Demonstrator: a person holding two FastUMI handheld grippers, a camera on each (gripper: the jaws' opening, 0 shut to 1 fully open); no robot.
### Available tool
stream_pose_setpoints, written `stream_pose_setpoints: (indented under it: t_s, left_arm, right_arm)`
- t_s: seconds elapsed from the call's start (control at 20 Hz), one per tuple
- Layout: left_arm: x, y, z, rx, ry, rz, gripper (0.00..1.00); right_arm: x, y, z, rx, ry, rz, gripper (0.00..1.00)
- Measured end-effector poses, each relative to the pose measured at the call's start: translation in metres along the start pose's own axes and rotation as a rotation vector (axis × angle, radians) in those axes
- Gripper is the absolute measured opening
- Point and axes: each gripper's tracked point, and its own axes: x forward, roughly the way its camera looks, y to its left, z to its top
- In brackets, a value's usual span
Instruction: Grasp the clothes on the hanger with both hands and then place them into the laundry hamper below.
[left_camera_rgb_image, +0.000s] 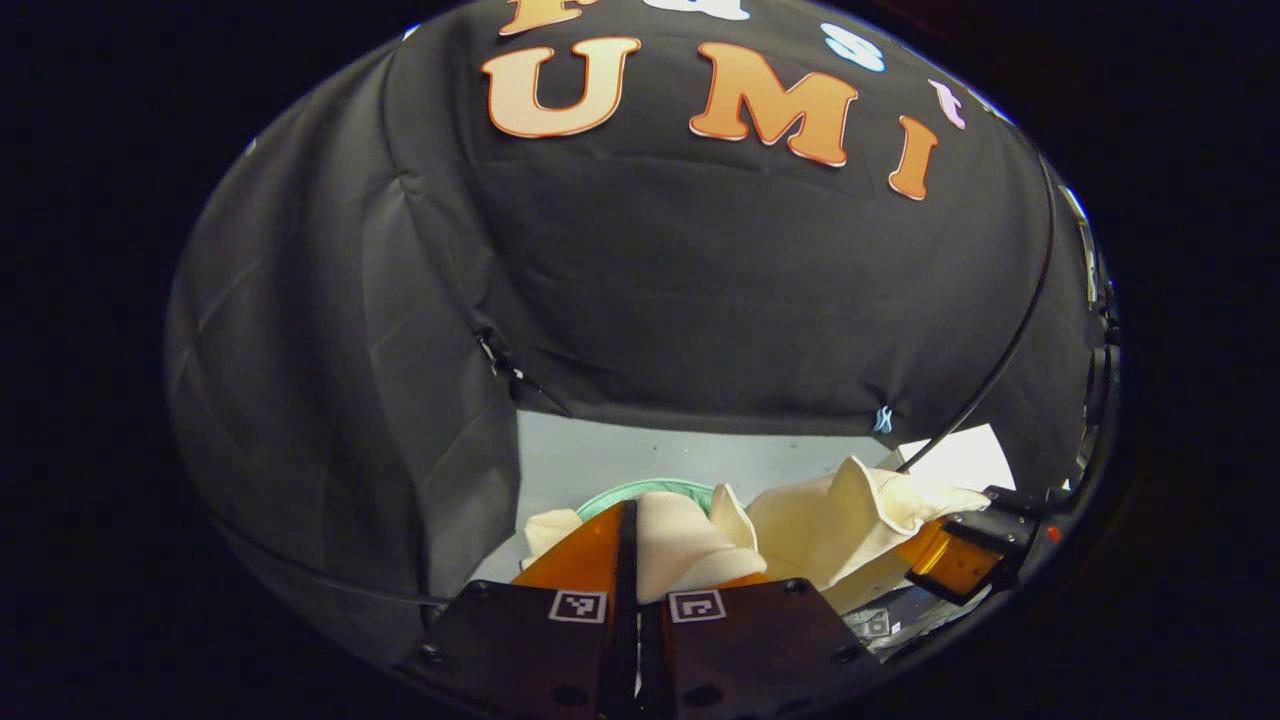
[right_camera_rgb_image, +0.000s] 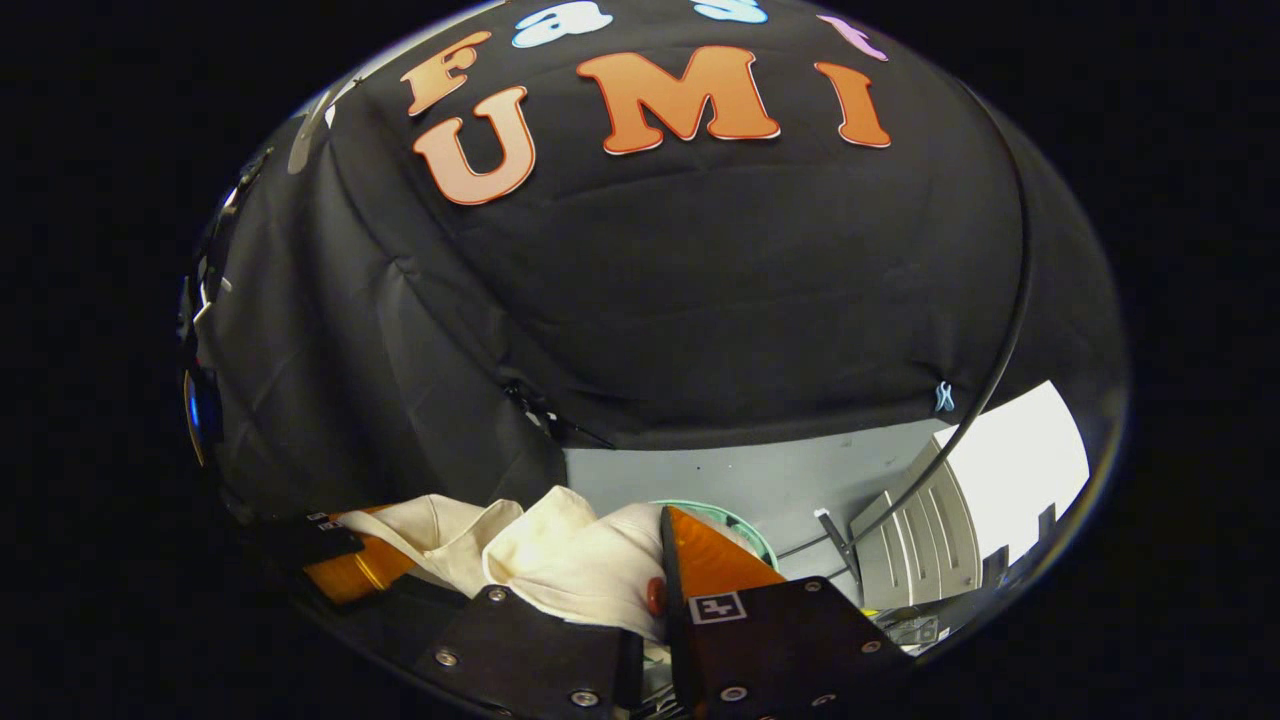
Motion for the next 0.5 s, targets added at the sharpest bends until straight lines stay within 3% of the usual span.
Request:
stream_pose_setpoints:
  t_s: [0.15, 0.2, 0.5]
  left_arm:
    - [0.004, -0.004, -0.013, -0.019, 0.055, -0.034, 0.17]
    - [0.006, -0.004, -0.019, -0.015, 0.068, -0.029, 0.19]
    - [0.009, -0.003, -0.022, -0.029, 0.081, -0.033, 0.27]
  right_arm:
    - [0.006, -0.006, -0.015, -0.002, 0.039, -0.021, 0.26]
    - [0.005, -0.008, -0.020, 0.001, 0.055, -0.031, 0.16]
    - [0.006, -0.013, -0.025, 0.001, 0.061, -0.035, 0.32]
